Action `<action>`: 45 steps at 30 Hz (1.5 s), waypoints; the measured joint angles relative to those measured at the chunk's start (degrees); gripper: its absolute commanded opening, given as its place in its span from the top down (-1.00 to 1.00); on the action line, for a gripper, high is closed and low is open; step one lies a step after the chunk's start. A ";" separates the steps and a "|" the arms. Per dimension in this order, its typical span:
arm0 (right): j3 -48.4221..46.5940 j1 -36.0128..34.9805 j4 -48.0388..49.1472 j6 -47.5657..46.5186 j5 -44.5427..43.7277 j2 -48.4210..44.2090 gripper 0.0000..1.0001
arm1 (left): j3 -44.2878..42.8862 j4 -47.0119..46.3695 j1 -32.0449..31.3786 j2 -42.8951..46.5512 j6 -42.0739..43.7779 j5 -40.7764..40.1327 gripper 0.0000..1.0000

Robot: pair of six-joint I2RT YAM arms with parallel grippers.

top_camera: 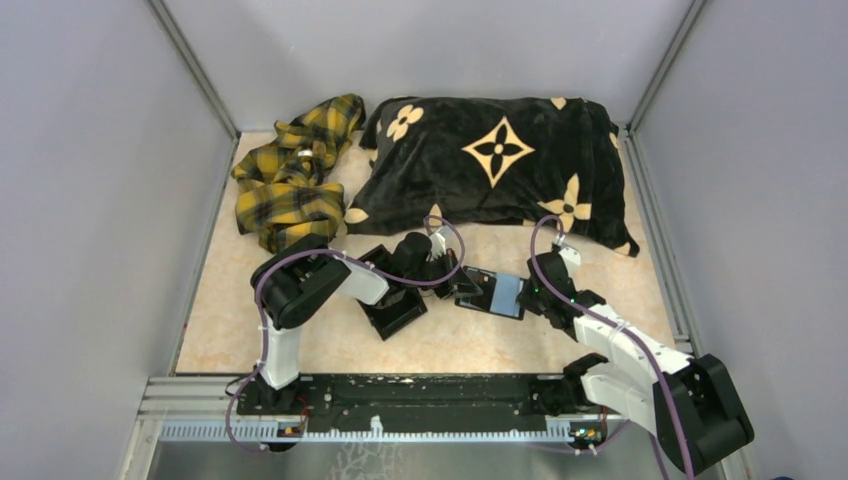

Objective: Put the credit cards into the card holder
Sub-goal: Insert the credit card into the card holder.

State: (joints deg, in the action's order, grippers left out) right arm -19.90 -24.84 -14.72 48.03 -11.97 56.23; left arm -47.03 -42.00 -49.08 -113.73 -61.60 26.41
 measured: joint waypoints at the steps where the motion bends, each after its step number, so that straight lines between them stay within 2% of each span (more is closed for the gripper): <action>1: 0.00 0.00 0.00 0.00 0.00 0.00 0.94 | -0.04 0.09 0.00 0.00 0.22 -0.02 1.00; 14: 0.00 0.02 0.00 -0.24 -0.02 0.00 0.94 | -4.28 7.78 0.00 -0.81 5.77 -0.20 1.00; 26: 0.00 0.02 0.04 -0.42 -0.04 0.02 0.94 | -5.51 9.55 0.50 -1.36 7.02 -0.44 1.00; 34: 0.00 0.02 0.17 -0.42 0.00 0.17 0.94 | -1.73 10.64 1.14 1.88 6.73 -3.85 1.00; 45: 0.00 0.02 0.15 -0.42 0.00 0.13 0.94 | -1.70 8.90 1.25 1.49 5.62 -2.14 1.00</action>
State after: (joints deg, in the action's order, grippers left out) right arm -19.90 -24.82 -14.57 47.62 -11.97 56.36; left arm -48.73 -33.10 -47.83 -112.25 -55.99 24.27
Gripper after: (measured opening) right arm 0.030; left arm 0.008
